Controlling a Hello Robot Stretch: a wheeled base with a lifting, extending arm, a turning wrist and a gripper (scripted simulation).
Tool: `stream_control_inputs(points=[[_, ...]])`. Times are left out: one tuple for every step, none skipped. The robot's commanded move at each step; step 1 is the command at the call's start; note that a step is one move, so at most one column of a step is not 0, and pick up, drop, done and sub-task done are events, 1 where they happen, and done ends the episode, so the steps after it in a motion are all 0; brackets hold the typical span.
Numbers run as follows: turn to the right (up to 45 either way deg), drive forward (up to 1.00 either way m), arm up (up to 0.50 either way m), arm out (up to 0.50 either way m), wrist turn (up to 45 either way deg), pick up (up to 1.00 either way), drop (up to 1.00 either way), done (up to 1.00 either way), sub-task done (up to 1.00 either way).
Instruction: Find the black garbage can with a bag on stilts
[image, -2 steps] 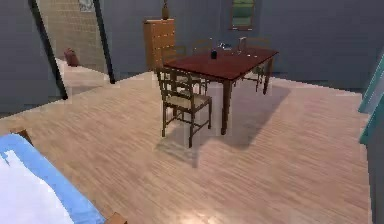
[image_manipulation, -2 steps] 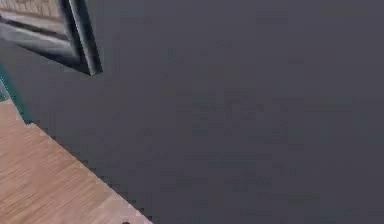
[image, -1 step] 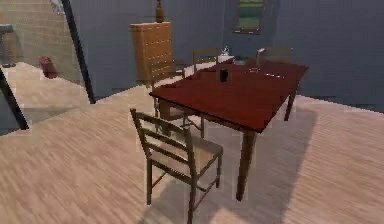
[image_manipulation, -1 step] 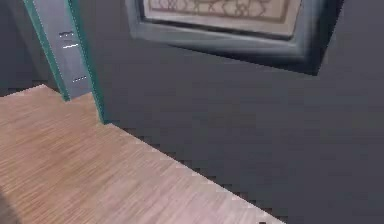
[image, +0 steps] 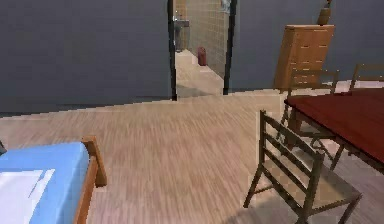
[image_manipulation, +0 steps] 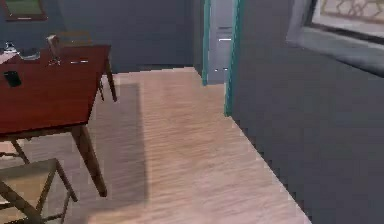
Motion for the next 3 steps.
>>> stream_control_inputs(points=[[0.0,1.00,0.00,0.00,0.0,0.00,0.00,0.00,0.00],[-9.0,0.00,0.00,0.00,0.0,0.00,0.00,0.00,0.00],[0.0,0.20,0.00,0.00,0.0,0.00,0.00,0.00,0.00]])
